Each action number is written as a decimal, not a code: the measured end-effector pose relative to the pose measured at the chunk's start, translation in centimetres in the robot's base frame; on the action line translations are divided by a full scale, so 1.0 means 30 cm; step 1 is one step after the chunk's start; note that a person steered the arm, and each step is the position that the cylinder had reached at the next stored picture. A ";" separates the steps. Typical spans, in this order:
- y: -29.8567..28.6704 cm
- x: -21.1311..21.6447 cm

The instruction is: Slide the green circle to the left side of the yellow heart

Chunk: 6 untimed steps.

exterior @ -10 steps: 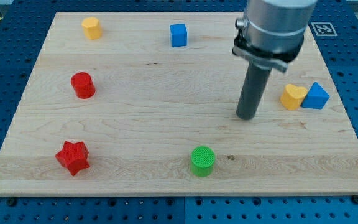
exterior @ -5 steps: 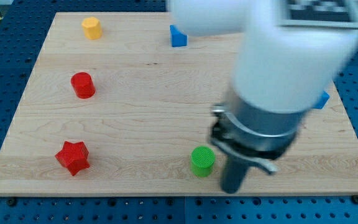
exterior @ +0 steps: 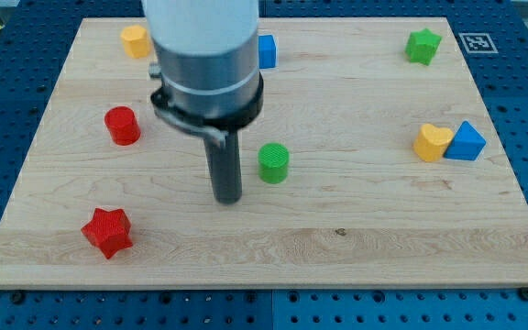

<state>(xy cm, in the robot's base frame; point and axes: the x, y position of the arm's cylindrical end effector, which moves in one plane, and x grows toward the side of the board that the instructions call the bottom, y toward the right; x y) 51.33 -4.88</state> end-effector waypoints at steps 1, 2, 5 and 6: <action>0.155 -0.116; 0.418 -0.126; 0.511 -0.035; 0.566 -0.010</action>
<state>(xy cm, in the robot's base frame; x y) 51.05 12.10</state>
